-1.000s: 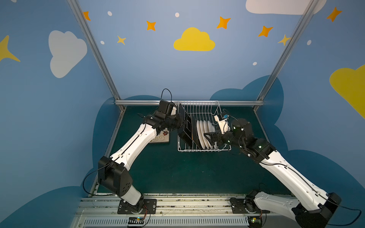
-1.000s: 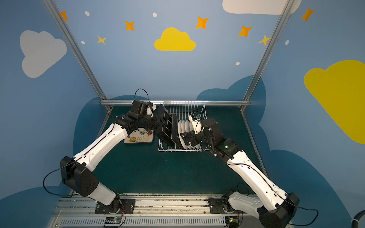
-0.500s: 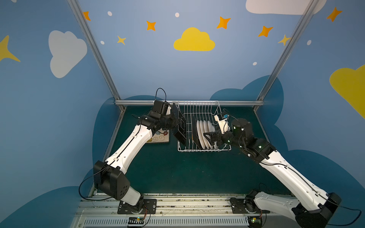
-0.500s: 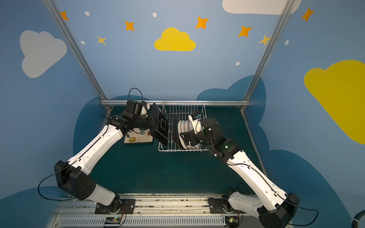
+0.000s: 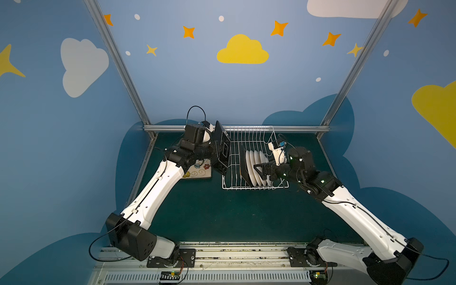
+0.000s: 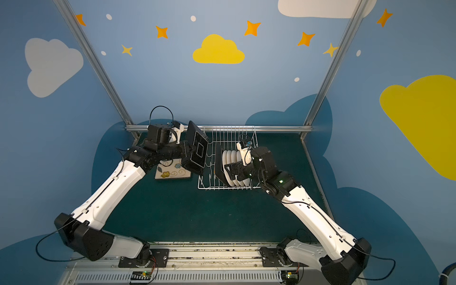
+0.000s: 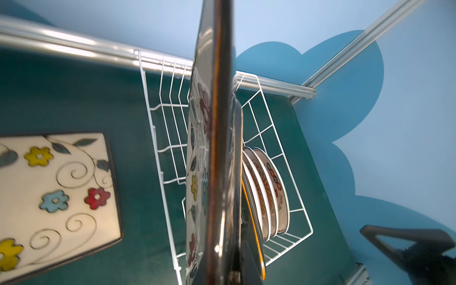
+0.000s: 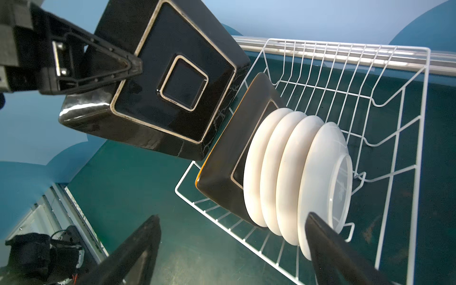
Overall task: Unload the plates from the dish rack
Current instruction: 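Lift the flower plate with the left gripper while the right gripper approaches, then close the right gripper on the flower plate's edge while the left gripper holds it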
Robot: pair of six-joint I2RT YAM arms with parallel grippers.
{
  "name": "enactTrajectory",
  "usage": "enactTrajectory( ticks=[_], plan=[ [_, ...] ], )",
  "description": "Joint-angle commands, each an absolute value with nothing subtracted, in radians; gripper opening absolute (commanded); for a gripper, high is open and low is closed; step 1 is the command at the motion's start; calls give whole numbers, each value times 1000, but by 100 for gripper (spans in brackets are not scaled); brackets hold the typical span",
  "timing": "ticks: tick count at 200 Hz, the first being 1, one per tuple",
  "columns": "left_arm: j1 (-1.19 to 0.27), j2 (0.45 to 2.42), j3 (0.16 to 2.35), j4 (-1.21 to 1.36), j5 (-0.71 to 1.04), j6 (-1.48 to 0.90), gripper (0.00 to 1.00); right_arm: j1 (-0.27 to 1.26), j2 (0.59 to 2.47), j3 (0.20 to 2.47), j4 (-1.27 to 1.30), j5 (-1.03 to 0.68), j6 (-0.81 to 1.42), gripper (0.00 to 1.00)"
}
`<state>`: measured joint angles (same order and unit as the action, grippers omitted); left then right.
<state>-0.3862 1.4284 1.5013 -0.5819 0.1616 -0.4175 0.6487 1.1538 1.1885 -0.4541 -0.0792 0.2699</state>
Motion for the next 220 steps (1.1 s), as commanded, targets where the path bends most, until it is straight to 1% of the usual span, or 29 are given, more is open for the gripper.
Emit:
enactTrajectory(
  ticks=[1,25,51,88,147,186,220],
  plan=[
    [-384,1361,1561,-385,175,-276,3,624,1171,1251,-475,-116,367,91],
    [-389,1344,1550,-369,150,-191,3,588,1185,1276,-484,-169,446,92],
    [-410,1283,1447,-227,124,-102,3,536,1189,1288,-463,-247,555,92],
    [-430,1226,1339,-104,70,0,3,469,1203,1294,-422,-339,698,92],
    [-510,1150,1211,51,97,388,3,403,1259,1351,-395,-448,845,92],
    [-545,1118,1153,126,94,574,3,383,1324,1423,-431,-495,905,92],
    [-573,1097,1094,172,77,757,3,380,1359,1442,-402,-522,960,92]
  ],
)
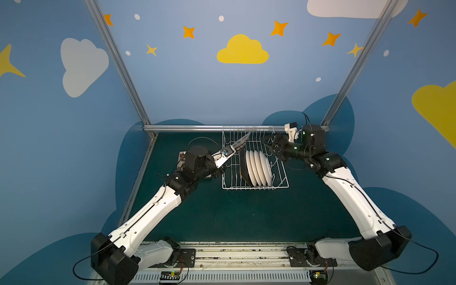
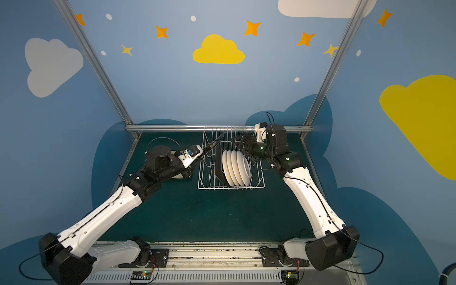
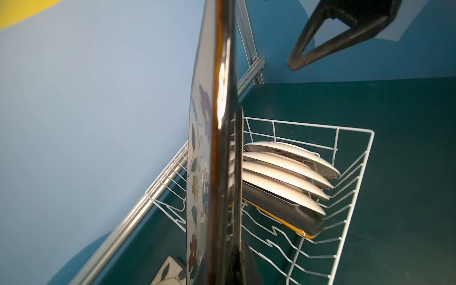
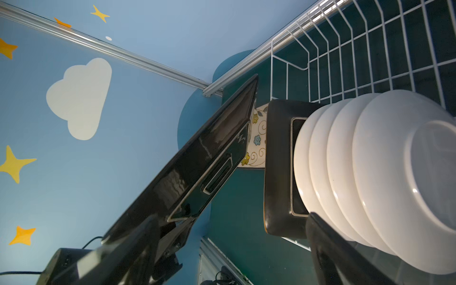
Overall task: Unload the plates from the dish rack
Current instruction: 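Close the right gripper on the flower plate's edge while the left gripper holds it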
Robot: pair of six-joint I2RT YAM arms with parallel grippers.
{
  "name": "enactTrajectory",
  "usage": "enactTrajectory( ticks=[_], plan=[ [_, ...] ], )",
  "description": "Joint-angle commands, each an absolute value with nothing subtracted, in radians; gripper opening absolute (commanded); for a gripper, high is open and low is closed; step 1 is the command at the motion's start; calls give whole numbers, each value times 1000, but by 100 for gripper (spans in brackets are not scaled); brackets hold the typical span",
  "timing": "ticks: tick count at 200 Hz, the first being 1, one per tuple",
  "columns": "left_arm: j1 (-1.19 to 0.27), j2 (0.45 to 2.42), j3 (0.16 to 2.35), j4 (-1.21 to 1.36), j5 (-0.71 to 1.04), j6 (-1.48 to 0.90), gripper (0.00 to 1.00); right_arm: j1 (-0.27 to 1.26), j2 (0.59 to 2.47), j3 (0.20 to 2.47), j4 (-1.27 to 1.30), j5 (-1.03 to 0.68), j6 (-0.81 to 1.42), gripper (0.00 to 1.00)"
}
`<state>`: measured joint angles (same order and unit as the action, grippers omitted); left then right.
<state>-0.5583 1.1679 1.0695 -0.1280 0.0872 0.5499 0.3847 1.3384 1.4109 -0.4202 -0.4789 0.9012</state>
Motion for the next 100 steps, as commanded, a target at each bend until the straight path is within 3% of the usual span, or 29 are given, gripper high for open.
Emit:
enactTrajectory(
  ticks=[1,100],
  plan=[
    [-572,1097,1092,172,76,762,3,380,1360,1444,-402,-522,961,92],
    [-631,1091,1009,288,4,994,3,398,1509,1541,-494,-672,1006,88]
  ],
)
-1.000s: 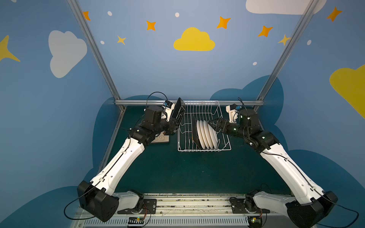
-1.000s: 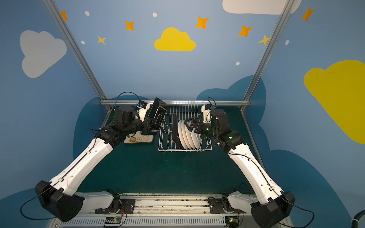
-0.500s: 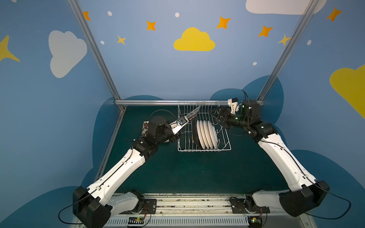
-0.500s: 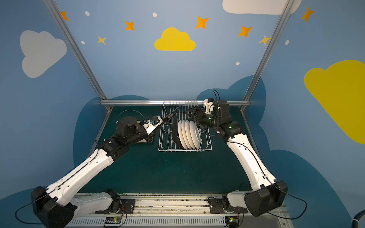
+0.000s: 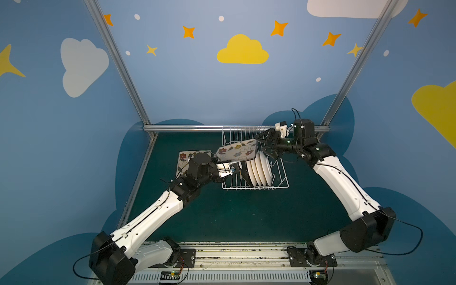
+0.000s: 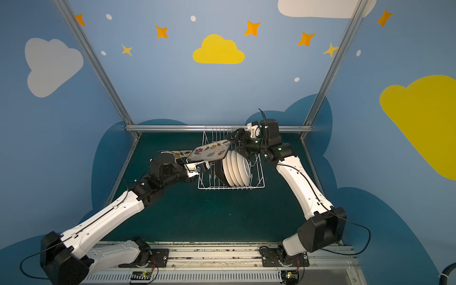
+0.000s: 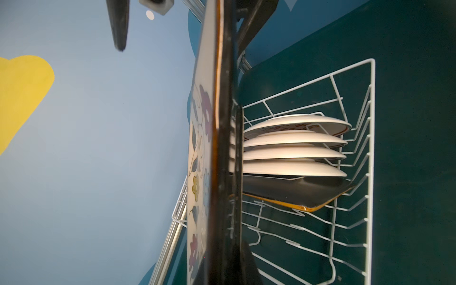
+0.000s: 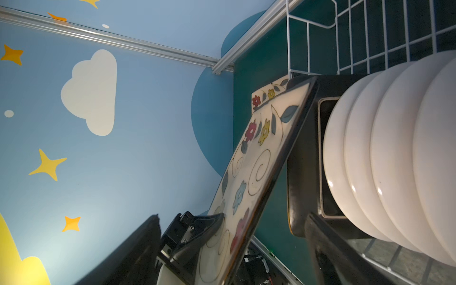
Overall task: Unload the plates from the dish rack
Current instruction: 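Close the right gripper on the flower plate's edge while the left gripper holds it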
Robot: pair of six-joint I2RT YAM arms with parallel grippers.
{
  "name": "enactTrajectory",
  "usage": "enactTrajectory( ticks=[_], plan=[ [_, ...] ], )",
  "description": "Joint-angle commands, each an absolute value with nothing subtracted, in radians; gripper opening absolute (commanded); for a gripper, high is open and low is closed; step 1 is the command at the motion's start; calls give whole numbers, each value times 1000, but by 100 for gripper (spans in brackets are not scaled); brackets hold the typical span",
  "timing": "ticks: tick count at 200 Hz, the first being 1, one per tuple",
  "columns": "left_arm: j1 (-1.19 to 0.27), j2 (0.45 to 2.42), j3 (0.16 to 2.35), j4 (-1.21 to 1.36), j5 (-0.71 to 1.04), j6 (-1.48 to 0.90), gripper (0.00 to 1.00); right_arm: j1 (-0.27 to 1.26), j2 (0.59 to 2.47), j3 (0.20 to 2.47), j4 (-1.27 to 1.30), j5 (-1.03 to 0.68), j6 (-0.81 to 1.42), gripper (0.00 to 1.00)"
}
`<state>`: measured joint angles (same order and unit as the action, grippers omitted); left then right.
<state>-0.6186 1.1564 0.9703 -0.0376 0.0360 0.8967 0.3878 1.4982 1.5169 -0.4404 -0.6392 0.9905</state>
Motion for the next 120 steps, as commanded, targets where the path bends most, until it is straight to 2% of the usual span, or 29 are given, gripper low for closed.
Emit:
enactTrajectory(
  ticks=[1,40,76,120],
  plan=[
    [-632,1090,1008,291,4,994,3,399,1509,1540,-495,-671,1006,88],
    [-637,1092,990,322,2,1001,3,423,1525,1532,-497,-668,1010,79],
    [-640,1100,985,331,-7,1014,3,453,1552,1534,-488,-677,1022,62],
    [-640,1094,968,345,-15,1005,3,474,1568,1530,-481,-666,1037,51]
  ],
)
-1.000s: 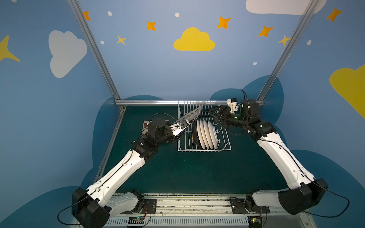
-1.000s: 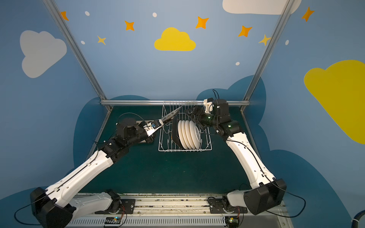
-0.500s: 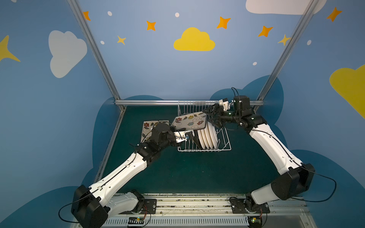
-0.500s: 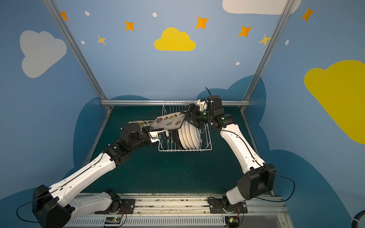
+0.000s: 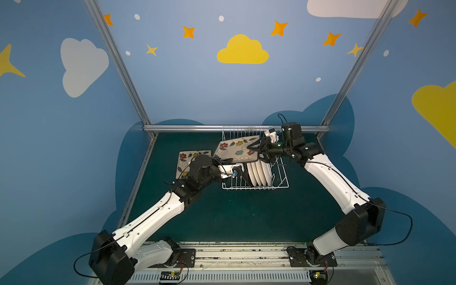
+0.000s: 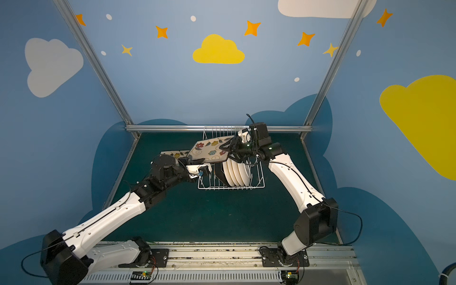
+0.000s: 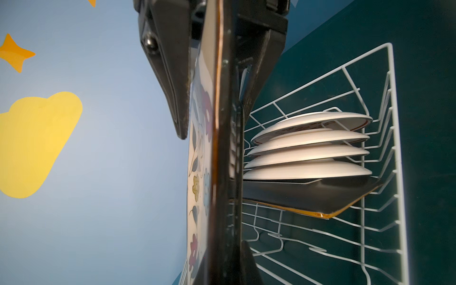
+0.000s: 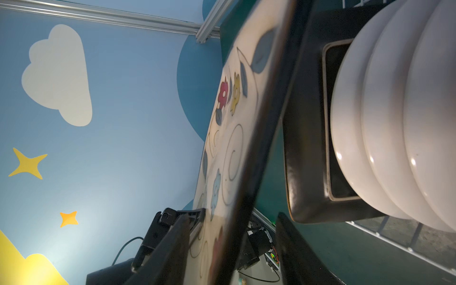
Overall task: Unload the plates from the dish rack
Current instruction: 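Close the right gripper on the flower plate's edge while the left gripper holds it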
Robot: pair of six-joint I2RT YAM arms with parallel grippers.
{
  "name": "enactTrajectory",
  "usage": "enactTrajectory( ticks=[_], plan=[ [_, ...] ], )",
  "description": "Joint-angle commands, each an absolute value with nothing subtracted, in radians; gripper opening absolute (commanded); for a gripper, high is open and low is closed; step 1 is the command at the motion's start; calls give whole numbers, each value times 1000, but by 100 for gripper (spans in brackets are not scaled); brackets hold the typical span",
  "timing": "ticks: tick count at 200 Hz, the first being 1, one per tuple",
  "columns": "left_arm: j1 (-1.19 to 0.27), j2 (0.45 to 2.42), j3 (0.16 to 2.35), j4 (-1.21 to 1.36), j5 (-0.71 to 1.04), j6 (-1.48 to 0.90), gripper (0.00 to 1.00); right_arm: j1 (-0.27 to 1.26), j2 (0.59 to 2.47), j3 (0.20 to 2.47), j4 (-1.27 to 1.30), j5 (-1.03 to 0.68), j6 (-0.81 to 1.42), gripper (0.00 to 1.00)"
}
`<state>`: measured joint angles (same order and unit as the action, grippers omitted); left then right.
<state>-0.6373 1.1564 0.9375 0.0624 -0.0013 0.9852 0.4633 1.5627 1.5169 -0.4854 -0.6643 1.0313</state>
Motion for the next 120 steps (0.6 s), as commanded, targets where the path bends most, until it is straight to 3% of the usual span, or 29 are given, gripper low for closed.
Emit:
enactTrajectory(
  ticks=[1,31,96,120],
  plan=[
    [-640,1094,967,345,-15,1004,3,474,1568,1530,-480,-666,1036,51],
    [-640,1093,961,346,-12,1002,3,481,1575,1526,-467,-665,1042,42],
    [-641,1091,957,338,-15,990,3,483,1582,1509,-417,-685,1068,14],
    [-641,1096,959,323,-27,980,13,482,1570,1489,-369,-690,1074,0]
  ],
)
